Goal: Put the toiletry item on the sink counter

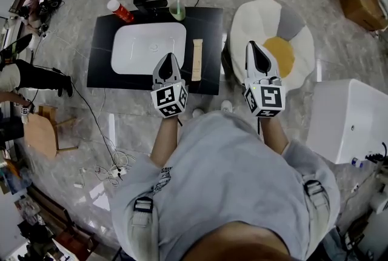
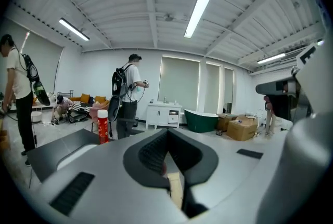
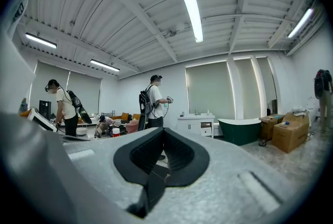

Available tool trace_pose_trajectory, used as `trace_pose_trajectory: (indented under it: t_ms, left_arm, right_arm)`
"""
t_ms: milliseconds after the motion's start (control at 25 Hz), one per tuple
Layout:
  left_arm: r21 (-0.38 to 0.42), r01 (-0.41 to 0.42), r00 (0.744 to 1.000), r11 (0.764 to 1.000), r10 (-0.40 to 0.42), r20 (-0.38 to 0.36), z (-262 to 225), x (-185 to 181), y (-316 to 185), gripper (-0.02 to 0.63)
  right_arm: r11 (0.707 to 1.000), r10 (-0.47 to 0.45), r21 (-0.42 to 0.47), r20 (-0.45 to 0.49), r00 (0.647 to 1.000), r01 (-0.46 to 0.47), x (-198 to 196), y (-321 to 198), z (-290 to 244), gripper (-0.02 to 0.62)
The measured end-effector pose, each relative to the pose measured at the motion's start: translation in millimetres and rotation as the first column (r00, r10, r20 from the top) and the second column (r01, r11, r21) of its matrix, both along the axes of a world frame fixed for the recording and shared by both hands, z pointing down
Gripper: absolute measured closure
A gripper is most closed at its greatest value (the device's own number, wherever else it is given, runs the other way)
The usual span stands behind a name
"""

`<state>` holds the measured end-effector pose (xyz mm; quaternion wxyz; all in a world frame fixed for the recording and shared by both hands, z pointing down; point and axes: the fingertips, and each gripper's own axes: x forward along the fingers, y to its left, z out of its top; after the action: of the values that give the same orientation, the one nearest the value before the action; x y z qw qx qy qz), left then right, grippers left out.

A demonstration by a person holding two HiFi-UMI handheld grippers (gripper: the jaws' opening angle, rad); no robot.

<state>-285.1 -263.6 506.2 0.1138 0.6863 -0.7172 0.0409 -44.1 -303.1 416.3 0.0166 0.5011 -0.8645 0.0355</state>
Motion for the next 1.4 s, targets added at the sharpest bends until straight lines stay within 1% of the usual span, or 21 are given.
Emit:
trace_pose_trajectory:
  t_ms: [320, 640, 880, 1040, 1400]
  left_arm:
    - [0.118, -0.009, 1.000, 0.993, 0.007, 0.016, -57.4, 2.0, 4.1, 0.601]
    - [0.190, -0.021, 1.000, 0.982, 0.017, 0.022, -94.5, 7.3, 10.4, 0.601]
    - [0.215, -0.021, 0.999, 0.976, 0.016, 0.028, -105.4, 7.5, 14.8, 0.601]
    - [0.214, -0.022, 1.000, 0.977, 0.017, 0.027, -106.2, 8.6, 15.3, 0.601]
    - [0.205, -0.020, 1.000, 0.979, 0.016, 0.020, -103.2, 9.4, 16.7, 0.601]
  right_arm:
    - [1.000, 0.005, 0.002, 0.012, 1.000, -0.005, 1.5, 2.9, -2.1, 0.591]
    - [1.000, 0.004, 0.011, 0.019, 1.000, -0.004, 1.9, 4.7, -7.0, 0.591]
    - [1.000, 0.009, 0.020, 0.024, 1.000, -0.009, 1.6, 7.4, -7.4, 0.591]
    - [0.999, 0.020, 0.045, 0.002, 1.000, -0.021, 3.1, 9.7, -12.8, 0.591]
    - [0.999, 0.024, 0.031, 0.011, 1.000, -0.024, 5.0, 9.4, -10.7, 0.591]
